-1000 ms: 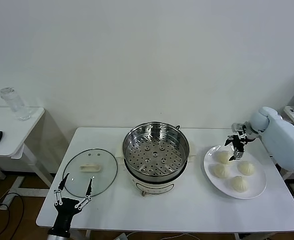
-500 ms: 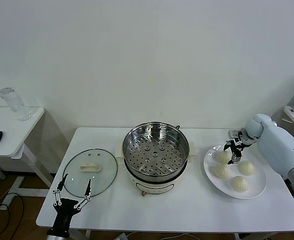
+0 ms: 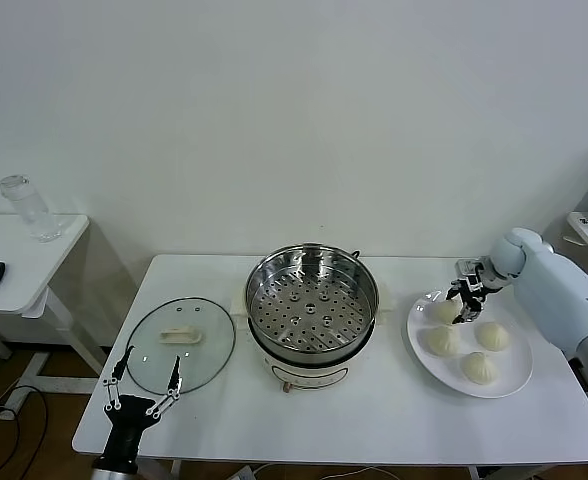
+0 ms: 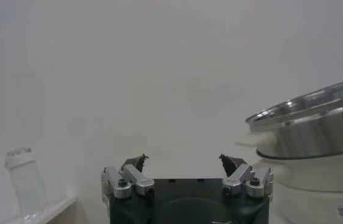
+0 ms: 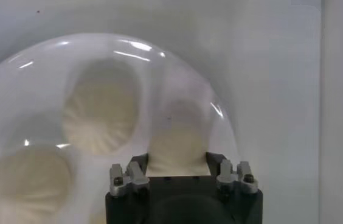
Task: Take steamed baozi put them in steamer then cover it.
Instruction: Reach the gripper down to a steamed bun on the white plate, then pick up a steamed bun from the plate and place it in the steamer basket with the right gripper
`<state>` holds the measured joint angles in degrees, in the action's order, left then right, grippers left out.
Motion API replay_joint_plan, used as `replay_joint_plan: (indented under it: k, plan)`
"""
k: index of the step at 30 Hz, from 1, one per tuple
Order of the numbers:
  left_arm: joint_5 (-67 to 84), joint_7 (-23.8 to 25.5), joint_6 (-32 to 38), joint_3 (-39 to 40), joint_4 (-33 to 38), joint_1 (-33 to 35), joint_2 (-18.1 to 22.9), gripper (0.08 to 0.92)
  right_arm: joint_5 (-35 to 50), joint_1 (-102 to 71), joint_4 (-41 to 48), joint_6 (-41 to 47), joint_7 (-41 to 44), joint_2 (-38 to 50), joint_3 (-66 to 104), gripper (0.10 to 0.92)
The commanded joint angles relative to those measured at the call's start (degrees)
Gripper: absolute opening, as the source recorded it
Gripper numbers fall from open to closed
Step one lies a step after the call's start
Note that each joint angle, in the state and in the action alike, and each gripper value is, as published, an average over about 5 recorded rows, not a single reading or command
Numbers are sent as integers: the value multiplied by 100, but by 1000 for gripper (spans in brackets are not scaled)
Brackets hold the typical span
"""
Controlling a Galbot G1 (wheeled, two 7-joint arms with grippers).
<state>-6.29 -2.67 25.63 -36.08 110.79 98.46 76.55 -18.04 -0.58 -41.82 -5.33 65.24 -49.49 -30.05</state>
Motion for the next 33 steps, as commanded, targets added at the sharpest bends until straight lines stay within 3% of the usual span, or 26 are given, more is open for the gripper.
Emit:
replay_joint_plan:
  k: [1, 12, 23, 33]
  plan:
    - [4, -8, -19, 8, 42, -12, -12, 823, 507, 672, -1195, -321, 49, 469, -438, 657]
    - [5, -34, -15, 12, 149, 38, -15, 823, 1051, 2746, -2369, -2656, -44, -29, -1795, 661]
    - [4, -59, -54, 80, 268, 57, 3, 823, 1010, 3238, -3212, -3232, -77, -769, -2451, 672]
    - [12, -74, -28, 61, 242, 80, -3, 823, 156, 2281, -3029, -3543, -97, -1316, -2466, 679]
